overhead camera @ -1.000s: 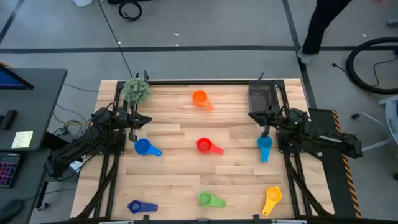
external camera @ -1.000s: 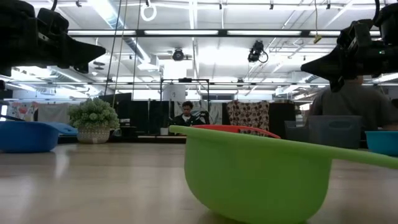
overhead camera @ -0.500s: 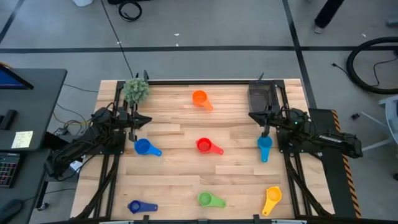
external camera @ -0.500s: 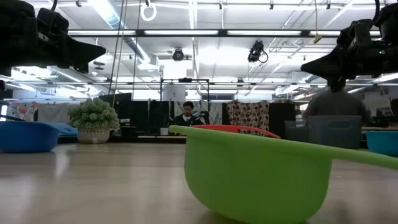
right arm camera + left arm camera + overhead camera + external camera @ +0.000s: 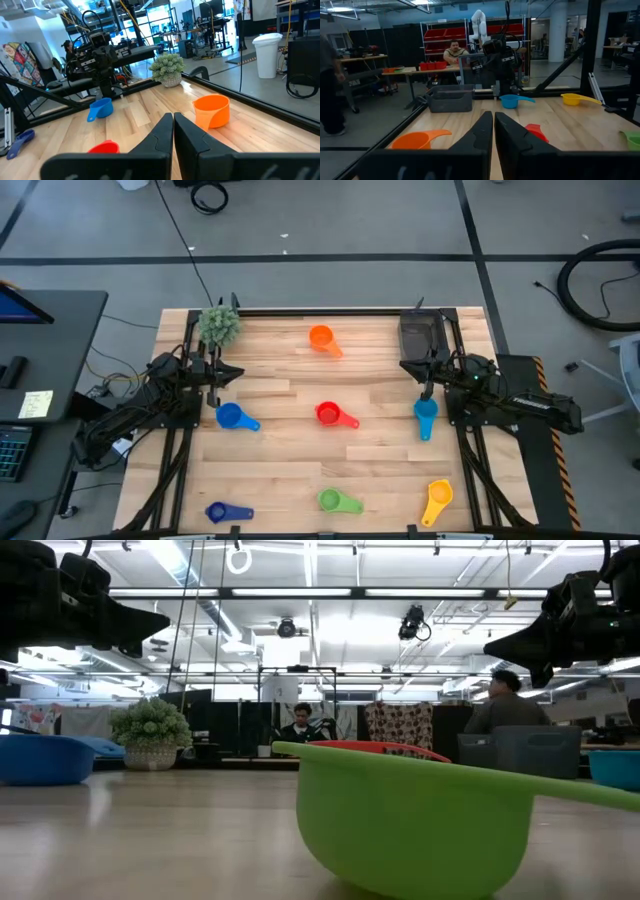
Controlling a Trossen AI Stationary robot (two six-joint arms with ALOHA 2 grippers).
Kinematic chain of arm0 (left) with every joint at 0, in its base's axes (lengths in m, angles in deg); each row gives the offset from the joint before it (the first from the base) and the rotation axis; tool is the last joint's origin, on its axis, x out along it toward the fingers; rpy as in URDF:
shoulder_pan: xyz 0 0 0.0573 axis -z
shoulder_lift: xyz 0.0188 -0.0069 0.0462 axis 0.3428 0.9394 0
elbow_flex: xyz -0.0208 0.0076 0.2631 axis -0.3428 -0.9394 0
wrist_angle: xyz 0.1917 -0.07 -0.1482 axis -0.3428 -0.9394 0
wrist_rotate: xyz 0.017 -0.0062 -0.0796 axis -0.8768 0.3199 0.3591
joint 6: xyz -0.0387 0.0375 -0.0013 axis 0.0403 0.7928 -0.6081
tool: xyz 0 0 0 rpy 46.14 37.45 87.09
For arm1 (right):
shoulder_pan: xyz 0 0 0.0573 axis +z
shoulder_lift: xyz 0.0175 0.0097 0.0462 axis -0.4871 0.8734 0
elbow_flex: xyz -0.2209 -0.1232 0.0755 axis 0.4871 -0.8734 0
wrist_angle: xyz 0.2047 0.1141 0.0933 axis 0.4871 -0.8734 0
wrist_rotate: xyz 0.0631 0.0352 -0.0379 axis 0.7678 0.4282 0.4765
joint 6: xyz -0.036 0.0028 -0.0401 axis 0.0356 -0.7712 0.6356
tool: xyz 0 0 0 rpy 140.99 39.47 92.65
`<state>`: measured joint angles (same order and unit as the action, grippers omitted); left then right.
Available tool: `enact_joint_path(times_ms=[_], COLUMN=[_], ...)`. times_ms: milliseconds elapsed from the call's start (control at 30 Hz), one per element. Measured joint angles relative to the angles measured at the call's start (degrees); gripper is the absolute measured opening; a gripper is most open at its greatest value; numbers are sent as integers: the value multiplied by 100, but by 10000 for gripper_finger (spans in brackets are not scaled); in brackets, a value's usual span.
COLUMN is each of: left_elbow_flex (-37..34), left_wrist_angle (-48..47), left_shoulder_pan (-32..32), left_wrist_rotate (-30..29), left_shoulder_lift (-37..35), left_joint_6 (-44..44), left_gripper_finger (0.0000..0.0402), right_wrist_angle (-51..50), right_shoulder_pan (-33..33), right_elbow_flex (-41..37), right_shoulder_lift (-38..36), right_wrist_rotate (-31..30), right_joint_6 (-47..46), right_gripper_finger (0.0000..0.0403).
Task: Nest measuring cups in basket
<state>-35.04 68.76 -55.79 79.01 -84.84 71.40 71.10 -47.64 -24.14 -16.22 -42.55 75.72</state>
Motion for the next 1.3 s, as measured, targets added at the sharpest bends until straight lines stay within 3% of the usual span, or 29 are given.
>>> enact_joint_path(times_ms=[633, 1067, 1300], left_elbow_flex=[0, 0, 1], left_wrist_angle=[13, 87, 518], left_shoulder_pan=[-1, 0, -2], left_wrist_rotate=[0, -13, -987], left_shoulder_lift=[0, 0, -2], left_joint_6=[-46, -1616, -2156], left_gripper_finger=[25, 25, 25], right_wrist_angle=[-1, 87, 136], right_shoulder_pan=[0, 1, 0], right_elbow_flex=[1, 1, 1], right_shoulder_lift=[0, 1, 0], right_wrist_rotate=[0, 0, -156], right_joint_6=[0, 1, -285], right_gripper_finger=[19, 19, 19])
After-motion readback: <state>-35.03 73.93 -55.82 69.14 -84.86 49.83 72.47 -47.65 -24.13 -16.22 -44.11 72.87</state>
